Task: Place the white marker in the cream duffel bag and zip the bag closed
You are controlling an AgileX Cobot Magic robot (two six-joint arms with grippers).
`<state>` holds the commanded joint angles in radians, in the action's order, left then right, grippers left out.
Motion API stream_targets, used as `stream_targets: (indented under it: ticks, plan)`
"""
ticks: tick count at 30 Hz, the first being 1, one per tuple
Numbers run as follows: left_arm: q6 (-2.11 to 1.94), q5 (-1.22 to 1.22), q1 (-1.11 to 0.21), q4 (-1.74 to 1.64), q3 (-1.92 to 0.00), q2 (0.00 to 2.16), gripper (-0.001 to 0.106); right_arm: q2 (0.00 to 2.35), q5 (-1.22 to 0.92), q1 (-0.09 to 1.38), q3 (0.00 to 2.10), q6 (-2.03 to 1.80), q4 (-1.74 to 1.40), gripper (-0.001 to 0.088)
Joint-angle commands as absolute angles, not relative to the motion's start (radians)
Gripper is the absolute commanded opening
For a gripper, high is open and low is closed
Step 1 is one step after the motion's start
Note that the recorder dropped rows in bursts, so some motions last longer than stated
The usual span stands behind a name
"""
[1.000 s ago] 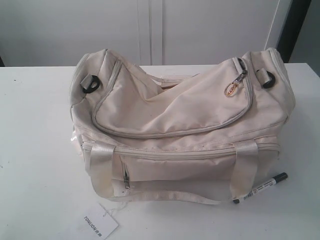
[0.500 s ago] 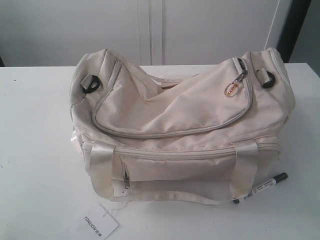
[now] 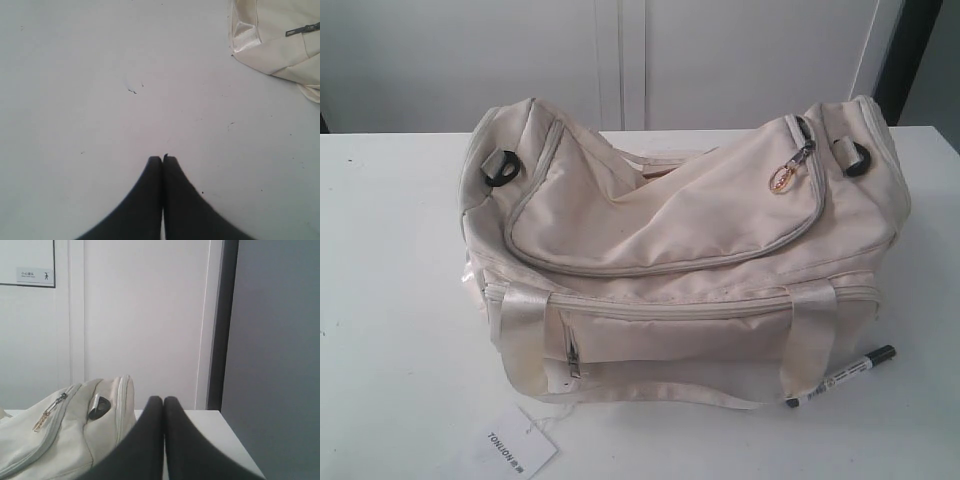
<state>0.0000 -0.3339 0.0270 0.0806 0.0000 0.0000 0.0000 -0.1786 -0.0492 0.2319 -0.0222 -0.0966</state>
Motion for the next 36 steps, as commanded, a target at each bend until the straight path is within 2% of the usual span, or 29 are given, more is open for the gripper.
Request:
stream_targets:
  ticks: [11, 20, 36]
  plan:
    - [0.000, -0.334, 0.027, 0.081, 0.000, 0.000, 0.000, 0.046, -0.345, -0.049, 0.366, -0.029, -0.081, 0.0000]
    - [0.000, -0.334, 0.027, 0.081, 0.000, 0.000, 0.000, 0.249, -0.487, -0.049, 0.503, -0.029, -0.006, 0.0000]
    - [0.000, -0.334, 0.027, 0.081, 0.000, 0.000, 0.000, 0.615, -0.544, -0.049, 0.716, -0.022, 0.135, 0.0000]
